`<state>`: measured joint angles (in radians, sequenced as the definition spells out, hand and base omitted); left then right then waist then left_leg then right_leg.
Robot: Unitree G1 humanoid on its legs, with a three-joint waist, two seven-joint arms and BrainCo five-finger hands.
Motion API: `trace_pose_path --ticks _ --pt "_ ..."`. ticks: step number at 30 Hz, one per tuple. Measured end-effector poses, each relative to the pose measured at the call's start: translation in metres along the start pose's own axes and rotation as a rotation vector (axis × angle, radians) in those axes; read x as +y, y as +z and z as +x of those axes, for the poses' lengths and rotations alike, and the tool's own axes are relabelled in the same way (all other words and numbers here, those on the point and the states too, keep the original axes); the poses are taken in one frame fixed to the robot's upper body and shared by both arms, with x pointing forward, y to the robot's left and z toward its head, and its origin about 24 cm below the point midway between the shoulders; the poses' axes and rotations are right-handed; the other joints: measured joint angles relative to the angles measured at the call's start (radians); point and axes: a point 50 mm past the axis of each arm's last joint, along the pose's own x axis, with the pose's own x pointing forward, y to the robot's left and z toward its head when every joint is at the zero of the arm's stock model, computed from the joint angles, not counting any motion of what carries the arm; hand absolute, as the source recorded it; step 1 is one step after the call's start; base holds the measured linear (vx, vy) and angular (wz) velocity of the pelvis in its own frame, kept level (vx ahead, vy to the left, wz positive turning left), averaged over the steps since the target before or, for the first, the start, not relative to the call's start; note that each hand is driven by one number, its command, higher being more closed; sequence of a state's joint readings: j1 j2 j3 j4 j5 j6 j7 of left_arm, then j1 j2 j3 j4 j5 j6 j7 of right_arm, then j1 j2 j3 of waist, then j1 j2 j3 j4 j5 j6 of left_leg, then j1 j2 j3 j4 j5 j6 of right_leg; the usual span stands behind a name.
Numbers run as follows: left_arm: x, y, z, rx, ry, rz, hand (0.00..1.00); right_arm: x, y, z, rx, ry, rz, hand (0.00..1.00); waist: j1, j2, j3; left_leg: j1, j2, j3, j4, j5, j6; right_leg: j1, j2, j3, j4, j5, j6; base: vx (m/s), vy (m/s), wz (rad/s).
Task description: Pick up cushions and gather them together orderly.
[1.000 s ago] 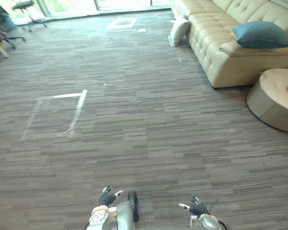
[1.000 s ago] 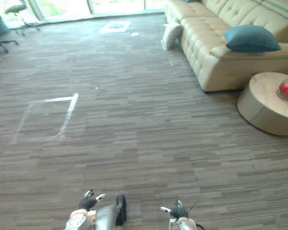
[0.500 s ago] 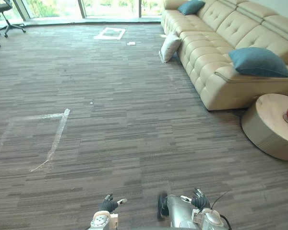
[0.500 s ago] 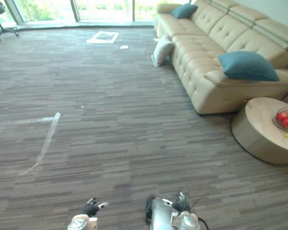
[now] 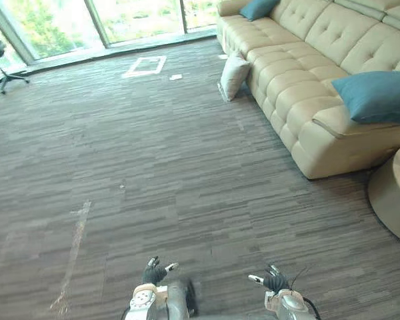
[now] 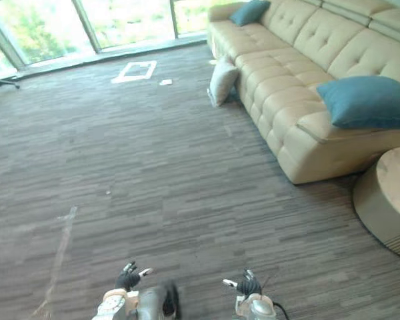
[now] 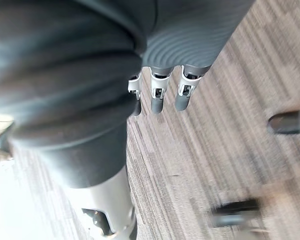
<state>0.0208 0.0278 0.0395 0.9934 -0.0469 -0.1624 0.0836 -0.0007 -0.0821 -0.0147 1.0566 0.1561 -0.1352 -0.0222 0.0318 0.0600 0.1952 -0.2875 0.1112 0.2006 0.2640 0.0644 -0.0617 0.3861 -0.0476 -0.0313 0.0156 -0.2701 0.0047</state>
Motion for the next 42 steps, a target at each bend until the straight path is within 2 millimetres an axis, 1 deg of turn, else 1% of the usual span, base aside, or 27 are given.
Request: trace_pose_path --ticks 2,3,4,5,7,8,12,14,16,17,19,20,21,22,23,24,25,27,29,30,31,32,33,36,38,40,42 --pt "0.008 -0.001 0.0 0.006 0.015 0.02 0.0 0.001 -0.011 -0.003 0.028 0.002 0.008 0.0 -0.002 -0.056 -0.026 0.03 -0.063 0.001 -0.016 -0.033 0.054 -0.063 -0.061 0.001 0.168 -0.001 0.004 0.79 0.3 0.09" --pt "0.014 0.0 0.002 0.009 0.026 0.034 0.0 0.0 -0.015 -0.004 0.048 -0.007 0.018 0.0 -0.002 -0.093 -0.017 0.102 -0.105 0.004 -0.02 -0.078 0.065 -0.177 -0.098 0.026 0.512 0.038 0.088 0.77 0.269 0.28" --pt "0.015 0.0 0.002 0.01 0.026 0.036 0.0 0.0 -0.015 -0.004 0.05 -0.007 0.019 0.0 -0.003 -0.098 -0.015 0.11 -0.109 0.004 -0.021 -0.083 0.066 -0.189 -0.102 0.03 0.548 0.048 0.103 0.61 0.194 0.39" --pt "0.02 -0.001 0.002 0.018 0.033 0.058 0.0 0.001 -0.021 -0.006 0.063 -0.009 0.031 0.0 -0.008 -0.122 -0.008 0.174 -0.14 -0.005 -0.021 -0.135 0.076 -0.283 -0.121 0.072 0.805 0.193 0.2 0.46 0.123 0.27" --pt "0.023 -0.004 0.002 0.041 0.038 0.07 0.0 0.001 -0.018 -0.005 0.052 -0.007 0.029 0.0 -0.016 -0.121 -0.002 0.252 -0.147 -0.017 -0.021 -0.197 0.085 -0.379 -0.125 0.082 1.022 0.198 0.186 0.51 0.102 0.19" --pt "0.023 -0.012 0.0 0.074 0.038 0.074 0.0 -0.002 -0.013 -0.005 0.028 -0.008 0.023 0.0 -0.025 -0.106 -0.003 0.352 -0.139 -0.026 -0.052 -0.236 0.083 -0.464 -0.125 0.045 1.122 0.156 0.124 0.67 0.073 0.02" --pt "0.016 -0.016 -0.002 0.095 0.024 0.065 0.0 -0.009 0.002 -0.004 -0.047 -0.028 0.044 0.0 -0.043 -0.078 -0.001 0.535 -0.086 -0.057 -0.12 -0.342 0.071 -0.708 -0.094 -0.065 0.916 0.056 0.066 0.6 -0.048 0.21" --pt "0.006 -0.013 0.0 0.089 0.001 0.051 0.0 -0.009 0.002 -0.003 -0.049 -0.035 0.055 0.0 -0.048 -0.081 -0.005 0.621 -0.059 -0.096 -0.157 -0.408 0.053 -0.724 -0.087 -0.148 0.407 0.155 0.084 0.79 -0.234 0.61" --pt "0.0 -0.016 -0.001 0.097 -0.008 0.031 0.0 -0.011 0.004 -0.003 -0.055 -0.039 0.059 0.0 -0.058 -0.064 -0.01 0.683 -0.044 -0.114 -0.189 -0.433 0.074 -0.716 -0.073 -0.141 0.337 0.321 0.054 0.88 -0.25 0.44" --pt "-0.013 -0.019 -0.003 0.111 -0.036 0.0 0.0 -0.014 0.011 -0.001 -0.066 -0.048 0.057 0.0 -0.045 -0.029 -0.018 0.7 -0.021 -0.132 -0.15 -0.372 0.037 -0.742 -0.067 -0.13 0.491 0.239 -0.009 0.81 -0.193 0.33" --pt "-0.018 -0.019 -0.004 0.109 -0.04 -0.027 0.0 -0.017 0.014 0.0 -0.076 -0.064 0.076 0.0 -0.052 -0.02 -0.009 0.699 -0.023 -0.159 -0.051 -0.31 0.001 -0.736 -0.1 -0.148 0.615 0.162 -0.035 0.75 -0.233 0.3" --pt "-0.021 -0.02 -0.005 0.112 -0.039 -0.047 0.0 -0.02 0.012 -0.001 -0.067 -0.065 0.06 0.0 -0.055 -0.012 -0.016 0.635 -0.019 -0.179 0.139 -0.243 -0.056 -0.688 -0.099 -0.169 0.635 0.101 -0.041 0.73 -0.255 0.41" --pt "-0.021 -0.018 -0.005 0.1 -0.027 -0.084 0.0 -0.019 0.009 -0.002 -0.055 -0.057 0.037 0.0 -0.05 0.005 -0.021 0.515 0.012 -0.196 0.415 -0.126 -0.177 -0.587 -0.084 -0.174 0.547 0.032 -0.027 0.75 -0.246 0.32" --pt "-0.022 -0.016 -0.005 0.092 -0.028 -0.086 0.0 -0.02 0.012 -0.001 -0.059 -0.052 0.014 0.0 -0.047 0.023 -0.012 0.457 0.039 -0.194 0.535 -0.114 -0.199 -0.55 -0.067 -0.181 0.53 0.028 -0.032 0.71 -0.152 0.05" --pt "-0.017 -0.012 -0.003 0.073 -0.013 -0.114 0.0 -0.018 0.013 0.0 -0.057 -0.046 -0.002 0.0 -0.041 0.033 0.004 0.335 0.105 -0.129 0.76 -0.156 -0.153 -0.445 -0.029 -0.184 0.453 0.017 -0.045 0.67 -0.126 -0.12" --pt "-0.015 -0.01 -0.003 0.065 -0.007 -0.118 0.0 -0.015 0.014 0.0 -0.058 -0.039 0.0 0.0 -0.036 0.027 0.007 0.299 0.122 -0.098 0.794 -0.181 -0.13 -0.4 -0.023 -0.184 0.42 0.016 -0.046 0.74 -0.123 -0.19" --pt "-0.007 -0.004 -0.001 0.036 0.009 -0.103 0.0 -0.007 0.008 0.0 -0.042 -0.024 0.016 0.0 -0.028 -0.009 0.019 0.229 0.135 -0.002 0.773 -0.256 -0.065 -0.273 -0.028 -0.181 0.32 0.017 -0.045 0.47 -0.075 -0.15" --pt "-0.001 0.0 0.0 0.006 0.025 -0.087 0.0 0.0 0.006 -0.001 -0.036 -0.009 0.027 0.0 -0.022 -0.037 0.019 0.157 0.121 0.101 0.594 -0.306 -0.027 -0.17 -0.047 -0.168 0.235 0.018 -0.042 0.51 -0.049 -0.45" --pt "0.001 0.002 0.0 -0.002 0.03 -0.079 0.0 0.004 0.006 -0.001 -0.038 0.003 0.019 0.0 -0.015 -0.036 0.018 0.106 0.083 0.117 0.292 -0.281 -0.012 -0.106 -0.067 -0.154 0.174 -0.004 0.001 0.52 0.065 -0.69" --pt "0.0 0.001 0.0 0.002 0.031 -0.078 0.0 0.004 0.004 -0.001 -0.034 0.007 0.005 0.0 -0.015 -0.025 0.017 0.087 0.054 0.095 0.086 -0.203 -0.017 -0.063 -0.07 -0.144 0.142 -0.022 0.032 0.56 0.204 -0.47" --pt "-0.001 0.0 0.0 0.004 0.025 -0.078 0.0 0.0 0.003 -0.002 -0.03 0.001 -0.01 0.0 -0.013 -0.018 0.012 0.07 0.036 0.046 0.002 -0.115 -0.034 -0.036 -0.061 -0.126 0.126 -0.039 0.048 0.72 0.316 -0.58" --pt "0.002 0.001 0.0 0.003 0.022 -0.054 0.0 0.003 -0.003 -0.002 -0.002 0.011 -0.028 0.0 -0.001 -0.034 -0.009 0.063 -0.003 0.015 0.031 -0.029 0.013 -0.014 -0.082 -0.087 0.114 -0.046 0.049 0.62 0.299 -0.32" --pt "0.007 0.001 0.001 0.004 0.028 -0.034 0.0 0.007 -0.007 -0.003 0.013 0.021 -0.033 0.0 -0.005 -0.062 -0.018 0.062 -0.022 0.022 0.033 -0.048 0.019 -0.013 -0.104 -0.083 0.118 -0.038 0.038 0.66 0.281 -0.02" --pt "0.014 0.002 0.002 0.012 0.037 -0.003 0.0 0.012 -0.018 -0.006 0.043 0.032 -0.018 0.0 -0.011 -0.119 -0.031 0.097 -0.091 0.029 0.064 -0.124 0.078 -0.115 -0.171 -0.007 0.395 0.037 0.105 0.6 0.266 0.24" --pt "0.022 -0.001 0.002 0.031 0.051 0.017 0.0 0.012 -0.019 -0.006 0.05 0.03 -0.009 0.0 -0.019 -0.138 -0.011 0.224 -0.138 0.033 0.029 -0.198 0.095 -0.262 -0.209 0.077 0.803 0.244 0.194 0.52 0.212 0.04" --pt "0.023 -0.01 0.0 0.065 0.053 0.032 0.0 0.008 -0.015 -0.006 0.027 0.028 -0.032 0.0 -0.027 -0.128 -0.014 0.345 -0.144 0.032 -0.013 -0.244 0.093 -0.405 -0.204 0.069 1.066 0.215 0.157 0.51 0.176 -0.09" --pt "0.021 -0.014 -0.001 0.077 0.044 0.041 0.0 0.003 -0.008 -0.005 -0.007 0.021 -0.041 0.0 -0.03 -0.105 -0.016 0.452 -0.137 0.024 -0.092 -0.271 0.099 -0.549 -0.168 0.009 1.101 0.109 0.084 0.53 0.1 -0.01"
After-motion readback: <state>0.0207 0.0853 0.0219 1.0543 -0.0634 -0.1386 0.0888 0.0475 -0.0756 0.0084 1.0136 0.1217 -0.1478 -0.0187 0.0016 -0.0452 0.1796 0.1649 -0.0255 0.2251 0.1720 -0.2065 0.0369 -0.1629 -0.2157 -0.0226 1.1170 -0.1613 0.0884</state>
